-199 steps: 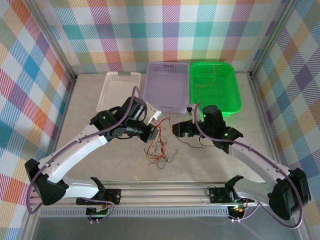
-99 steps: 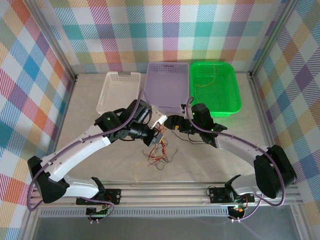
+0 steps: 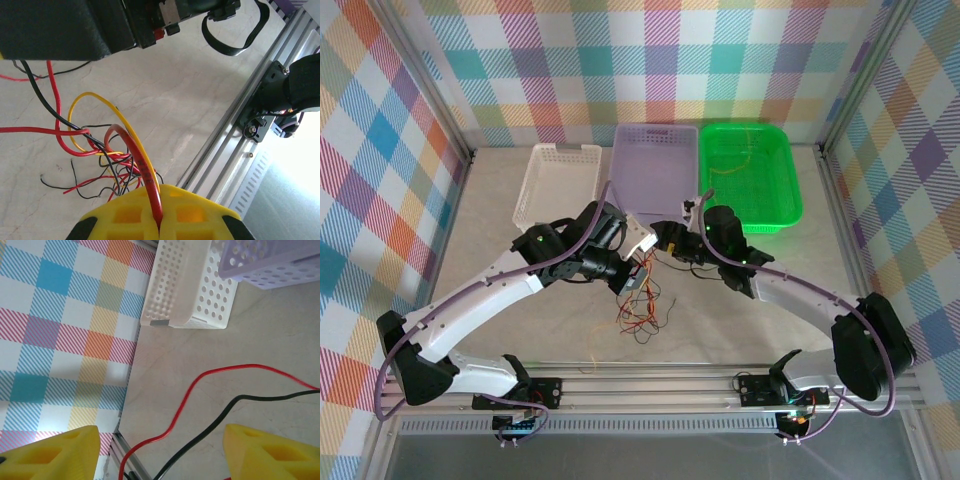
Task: Untangle the cables
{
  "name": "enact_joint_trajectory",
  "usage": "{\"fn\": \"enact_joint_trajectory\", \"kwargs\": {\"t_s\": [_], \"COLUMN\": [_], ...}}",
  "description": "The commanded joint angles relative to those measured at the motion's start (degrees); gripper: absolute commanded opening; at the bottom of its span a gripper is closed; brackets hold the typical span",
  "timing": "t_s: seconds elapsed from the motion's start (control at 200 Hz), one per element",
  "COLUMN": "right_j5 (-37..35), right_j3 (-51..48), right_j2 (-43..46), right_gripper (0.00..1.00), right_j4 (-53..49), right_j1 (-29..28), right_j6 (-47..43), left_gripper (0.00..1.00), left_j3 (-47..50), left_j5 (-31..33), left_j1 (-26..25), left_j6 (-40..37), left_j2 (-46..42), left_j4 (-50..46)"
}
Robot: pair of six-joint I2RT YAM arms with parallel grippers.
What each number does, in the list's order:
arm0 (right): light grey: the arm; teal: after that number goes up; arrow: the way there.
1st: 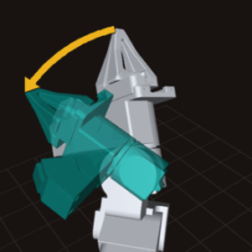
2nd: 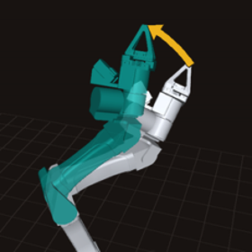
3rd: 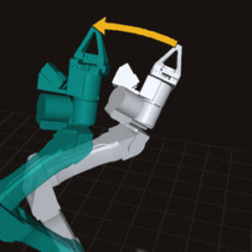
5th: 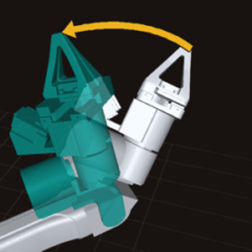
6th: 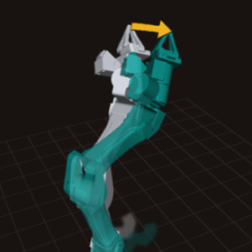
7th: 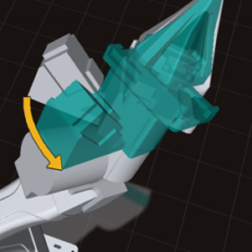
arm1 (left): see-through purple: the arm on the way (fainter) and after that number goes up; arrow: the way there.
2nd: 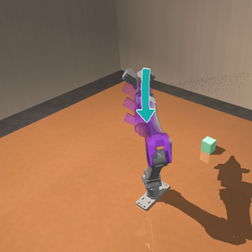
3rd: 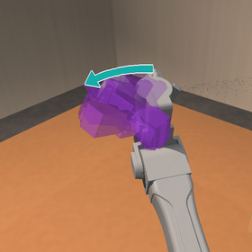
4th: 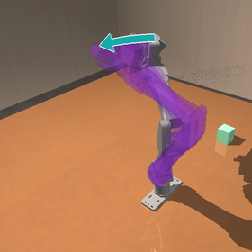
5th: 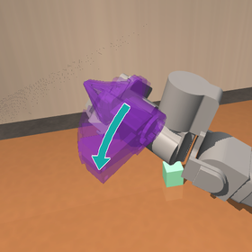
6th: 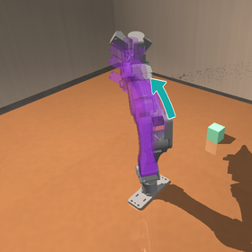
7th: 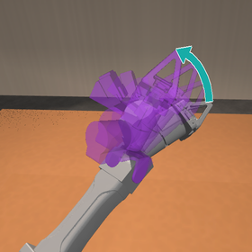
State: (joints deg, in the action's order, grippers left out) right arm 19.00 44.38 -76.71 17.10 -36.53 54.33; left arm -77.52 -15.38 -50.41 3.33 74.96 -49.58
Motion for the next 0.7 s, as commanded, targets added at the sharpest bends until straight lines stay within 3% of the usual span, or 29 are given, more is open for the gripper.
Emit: {"fn": "enact_joint_trajectory", "kwargs": {"t_s": [0.0, 0.445, 0.7], "right_j5": [2.1, 5.3, 7.0], "right_j3": [1.8, 1.5, 3.1], "right_j2": [-0.8, -4.7, -5.4], "right_gripper": [0.64, 0.54, 0.53], "right_j4": [2.9, 8.8, 10.0], "right_j1": [-0.6, -1.7, -2.9], "right_j6": [1.9, 6.5, 6.6], "left_gripper": [0.0, 0.0, 0.0], "left_j3": [-1.4, -1.1, -0.6], "left_j5": [0.2, 0.3, 1.0], "left_j1": [-0.9, -0.9, -1.0], "left_j6": [-1.2, -1.5, -1.8], "left_j2": [-0.4, -0.8, -1.2], "left_j4": [-0.8, -0.8, -1.3]}}
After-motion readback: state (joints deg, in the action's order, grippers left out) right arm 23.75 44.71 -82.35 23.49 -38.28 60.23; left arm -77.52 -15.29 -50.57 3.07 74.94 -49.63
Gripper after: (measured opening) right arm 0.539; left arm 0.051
